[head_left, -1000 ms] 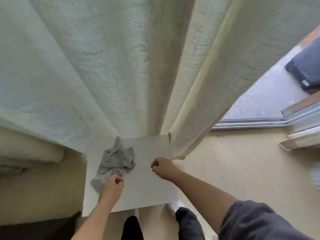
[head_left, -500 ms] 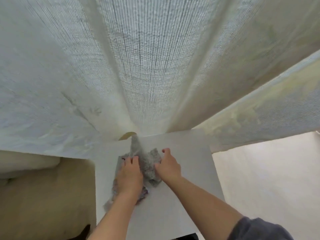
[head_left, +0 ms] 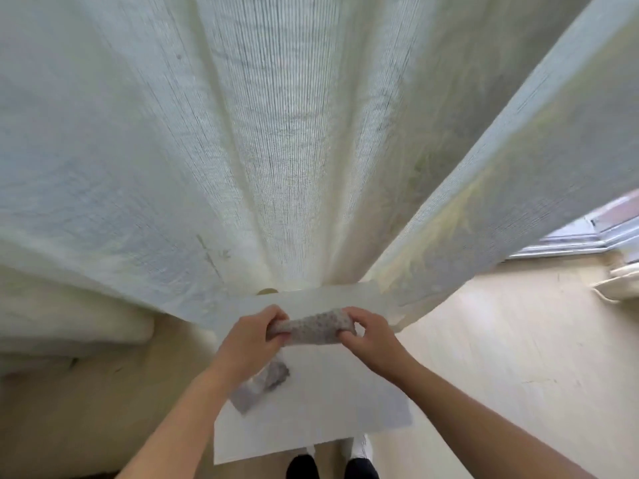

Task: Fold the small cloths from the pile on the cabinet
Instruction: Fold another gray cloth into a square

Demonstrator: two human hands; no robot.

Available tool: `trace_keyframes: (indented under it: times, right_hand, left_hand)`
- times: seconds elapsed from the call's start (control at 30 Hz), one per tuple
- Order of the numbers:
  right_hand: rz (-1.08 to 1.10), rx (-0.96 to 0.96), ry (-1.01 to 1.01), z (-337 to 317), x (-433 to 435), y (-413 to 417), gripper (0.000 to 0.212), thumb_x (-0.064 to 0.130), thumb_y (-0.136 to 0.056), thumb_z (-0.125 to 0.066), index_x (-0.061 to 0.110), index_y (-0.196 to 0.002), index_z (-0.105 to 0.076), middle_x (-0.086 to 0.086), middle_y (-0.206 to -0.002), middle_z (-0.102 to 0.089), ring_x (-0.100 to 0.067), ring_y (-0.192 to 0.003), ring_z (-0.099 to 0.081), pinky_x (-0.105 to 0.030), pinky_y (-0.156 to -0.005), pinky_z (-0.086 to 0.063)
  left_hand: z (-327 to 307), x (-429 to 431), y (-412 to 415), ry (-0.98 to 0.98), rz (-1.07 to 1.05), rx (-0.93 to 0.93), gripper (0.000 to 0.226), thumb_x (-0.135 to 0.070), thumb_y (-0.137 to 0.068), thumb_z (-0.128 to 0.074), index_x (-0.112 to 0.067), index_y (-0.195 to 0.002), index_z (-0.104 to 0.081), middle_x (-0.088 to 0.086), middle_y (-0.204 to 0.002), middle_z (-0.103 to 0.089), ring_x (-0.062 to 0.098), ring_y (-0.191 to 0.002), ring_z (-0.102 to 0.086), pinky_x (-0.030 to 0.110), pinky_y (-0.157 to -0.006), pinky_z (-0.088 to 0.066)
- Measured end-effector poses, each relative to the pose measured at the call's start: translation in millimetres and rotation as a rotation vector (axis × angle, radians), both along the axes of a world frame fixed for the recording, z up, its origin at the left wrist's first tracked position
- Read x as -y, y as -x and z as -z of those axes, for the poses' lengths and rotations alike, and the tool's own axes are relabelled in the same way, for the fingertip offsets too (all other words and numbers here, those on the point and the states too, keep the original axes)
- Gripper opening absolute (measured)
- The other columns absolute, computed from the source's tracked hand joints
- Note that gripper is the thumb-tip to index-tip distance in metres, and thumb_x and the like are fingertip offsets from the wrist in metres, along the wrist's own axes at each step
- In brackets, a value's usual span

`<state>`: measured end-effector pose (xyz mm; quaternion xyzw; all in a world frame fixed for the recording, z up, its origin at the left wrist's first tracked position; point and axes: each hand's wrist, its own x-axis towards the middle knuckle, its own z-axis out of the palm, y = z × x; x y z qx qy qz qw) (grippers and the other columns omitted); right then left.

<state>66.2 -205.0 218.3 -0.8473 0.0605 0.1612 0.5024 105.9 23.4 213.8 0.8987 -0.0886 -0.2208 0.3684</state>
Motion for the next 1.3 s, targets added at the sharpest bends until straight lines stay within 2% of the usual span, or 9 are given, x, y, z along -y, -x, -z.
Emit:
trace_keyframes:
  times: [0.13,0.27,0.33,0.43,0.57,0.7,0.87,1.07,1.3]
  right_hand:
    - [0.154,0.028,-0.340,-115,19,6,0.012,0.019,-0.082,-0.058,0.023,-0.082,-0.069,0.013,-0.072,-0.066,-0.005,-0.071,-0.059,-0.020,-0.063,-0.046]
    - [0.419,-0.243,-0.768,-163,31,15,0.026,0.025,-0.100,-0.049,0.011,-0.110,-0.069,-0.005,-0.099,-0.073,-0.017,-0.081,-0.069,-0.027,-0.057,-0.053]
    - [0.457,-0.399,-0.875,-167,36,25,0.029,0.027,-0.102,-0.046,0.012,-0.111,-0.069,-0.008,-0.105,-0.071,-0.019,-0.082,-0.069,-0.028,-0.060,-0.055]
    - [0.549,-0.474,-0.933,-162,45,38,0.029,0.024,-0.101,-0.046,0.005,-0.106,-0.068,-0.015,-0.106,-0.071,-0.025,-0.089,-0.070,-0.036,-0.077,-0.057]
    - [0.563,-0.484,-1.082,-161,53,50,0.035,0.030,-0.099,-0.050,0.003,-0.110,-0.069,-0.012,-0.102,-0.067,-0.025,-0.094,-0.064,-0.039,-0.087,-0.047]
    - [0.400,-0.427,-0.976,-169,52,49,0.036,0.011,-0.091,-0.057,0.006,-0.127,-0.060,-0.008,-0.095,-0.060,-0.021,-0.080,-0.063,-0.035,-0.072,-0.057]
    - [0.265,-0.532,-0.995,-182,58,45,0.027,0.036,-0.080,-0.071,0.011,-0.087,-0.062,-0.006,-0.076,-0.056,-0.021,-0.073,-0.057,-0.032,-0.067,-0.048]
    - [0.138,-0.422,-1.081,-171,54,49,0.054,0.022,-0.088,-0.071,0.000,-0.134,-0.056,-0.021,-0.131,-0.057,-0.033,-0.115,-0.059,-0.044,-0.099,-0.050]
    - [0.323,-0.162,-0.664,-171,63,44,0.028,0.018,-0.100,-0.050,0.002,-0.112,-0.070,-0.016,-0.109,-0.068,-0.027,-0.100,-0.065,-0.040,-0.087,-0.053]
  left_hand:
    - [-118,4,2,0.234,-0.116,-0.043,0.015,-0.027,-0.084,-0.071,-0.022,-0.071,-0.065,-0.015,-0.059,-0.059,-0.001,-0.056,-0.051,0.011,-0.056,-0.040]
    - [-164,-4,20,0.936,-0.505,-0.738,0.048,-0.056,-0.083,-0.065,-0.012,-0.098,-0.074,0.015,-0.102,-0.070,0.026,-0.088,-0.069,0.036,-0.081,-0.053]
    - [-159,3,52,1.050,-0.573,-0.946,0.064,-0.064,-0.088,-0.048,-0.007,-0.102,-0.075,0.018,-0.109,-0.070,0.031,-0.097,-0.068,0.042,-0.088,-0.049]
    - [-155,13,85,1.103,-0.567,-1.042,0.054,-0.058,-0.084,-0.060,-0.009,-0.102,-0.071,0.013,-0.106,-0.065,0.030,-0.099,-0.064,0.042,-0.094,-0.048]
    - [-168,16,82,1.054,-0.484,-0.880,0.054,-0.049,-0.091,-0.053,-0.002,-0.110,-0.071,0.022,-0.116,-0.066,0.034,-0.101,-0.066,0.041,-0.083,-0.056]
    - [-179,14,64,0.990,-0.402,-0.708,0.036,-0.011,-0.095,-0.050,0.001,-0.129,-0.058,0.030,-0.132,-0.055,0.040,-0.114,-0.059,0.047,-0.094,-0.051]
    - [-194,3,48,0.906,-0.461,-0.584,0.025,-0.015,-0.096,-0.048,-0.005,-0.107,-0.068,0.020,-0.106,-0.069,0.033,-0.093,-0.068,0.044,-0.078,-0.057]
    - [-203,-3,39,0.915,-0.462,-0.583,0.033,-0.021,-0.099,-0.044,-0.004,-0.117,-0.065,0.020,-0.115,-0.068,0.036,-0.107,-0.064,0.045,-0.084,-0.052]
    - [-214,-13,31,0.568,-0.423,-0.251,0.017,-0.024,-0.096,-0.059,-0.015,-0.103,-0.071,0.010,-0.104,-0.073,0.027,-0.100,-0.067,0.045,-0.089,-0.054]
